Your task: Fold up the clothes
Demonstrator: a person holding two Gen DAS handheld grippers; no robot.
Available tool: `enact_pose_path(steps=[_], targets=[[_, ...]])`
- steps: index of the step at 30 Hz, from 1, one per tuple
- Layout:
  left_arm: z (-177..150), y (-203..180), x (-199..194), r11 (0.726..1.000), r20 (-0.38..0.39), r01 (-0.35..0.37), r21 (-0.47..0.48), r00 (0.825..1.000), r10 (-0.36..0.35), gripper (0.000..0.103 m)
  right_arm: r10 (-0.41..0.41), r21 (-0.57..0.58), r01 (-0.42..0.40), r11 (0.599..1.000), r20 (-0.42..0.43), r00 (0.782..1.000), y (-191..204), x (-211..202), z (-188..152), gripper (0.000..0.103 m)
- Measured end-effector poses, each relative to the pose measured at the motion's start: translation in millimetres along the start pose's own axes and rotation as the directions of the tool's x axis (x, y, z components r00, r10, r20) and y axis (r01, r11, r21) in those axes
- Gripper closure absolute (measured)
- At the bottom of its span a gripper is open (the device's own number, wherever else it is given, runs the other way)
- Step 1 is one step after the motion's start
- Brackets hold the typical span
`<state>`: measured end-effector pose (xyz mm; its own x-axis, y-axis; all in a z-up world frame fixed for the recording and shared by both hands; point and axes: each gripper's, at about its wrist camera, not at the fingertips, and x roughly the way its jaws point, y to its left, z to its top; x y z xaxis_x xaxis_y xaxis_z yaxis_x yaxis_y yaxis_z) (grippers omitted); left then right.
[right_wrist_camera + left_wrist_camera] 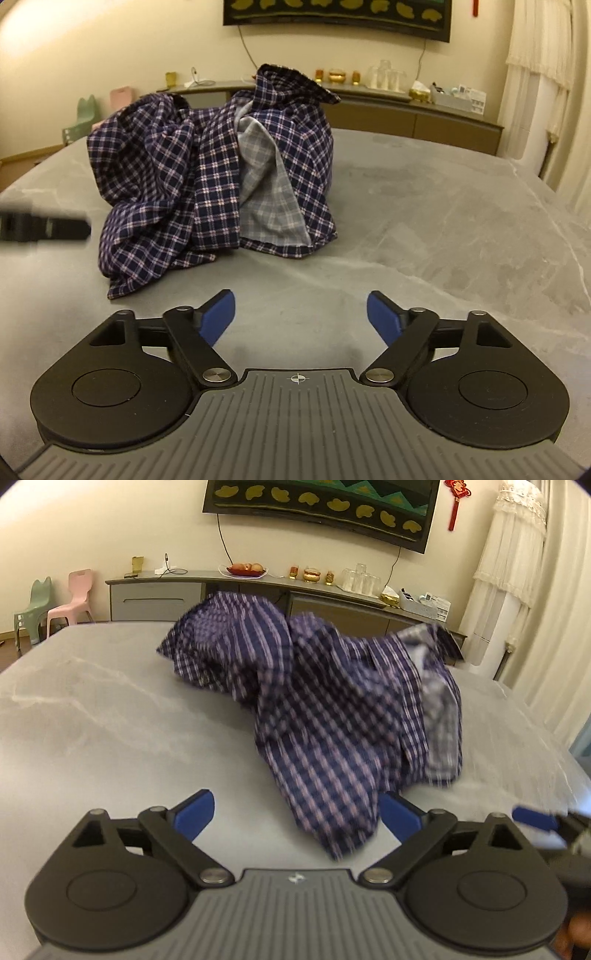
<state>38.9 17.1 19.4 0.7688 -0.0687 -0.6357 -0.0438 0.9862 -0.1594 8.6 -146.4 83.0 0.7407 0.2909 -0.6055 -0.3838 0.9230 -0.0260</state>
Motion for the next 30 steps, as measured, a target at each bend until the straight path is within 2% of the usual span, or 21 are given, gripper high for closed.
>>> enact_pose_path(steps=[4, 6, 8, 10, 12, 14, 15, 16, 17, 19, 20, 21, 23, 25, 27, 30], targets=[[38.7, 18.8, 21.9, 0.997, -0.075, 0.04, -0.068, 0.996, -0.046, 0.0, -0.001, -0.051, 0.004, 0.999, 0.066, 0.998, 16.4, -4.2, 20.0, 0.021], [46.7, 34.1, 30.8, 0.988, -0.063, 0.045, -0.149, 0.996, -0.055, 0.0, 0.023, -0.106, -0.012, 0.994, 0.098, 0.995, 33.1, -6.5, 33.1, 0.014], [45.4, 52.8, 40.5, 0.966, -0.066, 0.059, -0.251, 0.995, -0.078, 0.0, 0.061, -0.169, -0.041, 0.985, 0.115, 0.991, 53.8, -3.8, 45.5, 0.012], [43.6, 70.1, 45.6, 0.931, -0.07, 0.064, -0.359, 0.993, -0.095, 0.0, 0.084, -0.224, -0.057, 0.973, 0.115, 0.99, 75.1, 6.6, 56.5, 0.01], [43.9, 85.6, 46.8, 0.9, -0.063, 0.063, -0.432, 0.993, -0.1, 0.0, 0.097, -0.273, -0.067, 0.96, 0.098, 0.991, 98.1, 30.3, 65.6, 0.01], [45.8, 97.2, 45.1, 0.892, -0.042, 0.052, -0.45, 0.996, -0.079, 0.0, 0.098, -0.32, -0.069, 0.945, 0.076, 0.992, 122.7, 56.1, 72.8, 0.011], [46.1, 101.4, 45.0, 0.894, -0.033, 0.047, -0.446, 0.997, -0.069, 0.0, 0.082, -0.351, -0.057, 0.935, 0.058, 0.995, 132.0, 71.9, 75.1, 0.016], [46.5, 104.9, 46.0, 0.896, -0.029, 0.045, -0.442, 0.998, -0.064, 0.0, 0.065, -0.382, -0.045, 0.923, 0.041, 0.997, 141.3, 87.8, 77.4, 0.025], [46.9, 108.3, 48.4, 0.893, -0.032, 0.045, -0.448, 0.997, -0.066, 0.0, 0.053, -0.39, -0.046, 0.92, 0.008, 0.999, 141.4, 103.0, 82.5, 0.051], [47.9, 115.2, 52.4, 0.878, -0.035, 0.053, -0.475, 0.996, -0.079, 0.0, 0.033, -0.37, -0.044, 0.928, -0.034, 0.999, 134.3, 124.1, 97.1, 0.077], [48.9, 118.6, 53.0, 0.867, -0.032, 0.062, -0.495, 0.995, -0.089, 0.0, 0.017, -0.347, -0.026, 0.937, -0.028, 0.999, 127.5, 124.1, 106.7, 0.099], [48.7, 120.8, 52.4, 0.858, -0.026, 0.073, -0.509, 0.995, -0.101, 0.0, 0.007, -0.325, -0.007, 0.946, -0.001, 1.0, 119.5, 118.5, 115.0, 0.099], [48.3, 121.0, 49.2, 0.858, -0.006, 0.097, -0.504, 0.993, -0.116, 0.0, 0.02, -0.281, 0.002, 0.96, 0.077, 0.997, 106.7, 92.8, 124.1, 0.099], [48.1, 120.7, 46.0, 0.861, 0.015, 0.12, -0.494, 0.991, -0.13, 0.0, 0.073, -0.279, -0.036, 0.96, 0.126, 0.989, 108.4, 60.8, 120.8, 0.1], [45.7, 121.1, 41.0, 0.859, 0.033, 0.137, -0.493, 0.99, -0.139, 0.0, 0.171, -0.329, -0.123, 0.936, 0.121, 0.978, 121.9, 29.7, 101.0, 0.1], [40.5, 121.0, 42.2, 0.864, 0.02, 0.128, -0.488, 0.991, -0.135, 0.0, 0.289, -0.477, -0.262, 0.839, -0.017, 0.957, 153.9, 10.3, 53.3, 0.098]])
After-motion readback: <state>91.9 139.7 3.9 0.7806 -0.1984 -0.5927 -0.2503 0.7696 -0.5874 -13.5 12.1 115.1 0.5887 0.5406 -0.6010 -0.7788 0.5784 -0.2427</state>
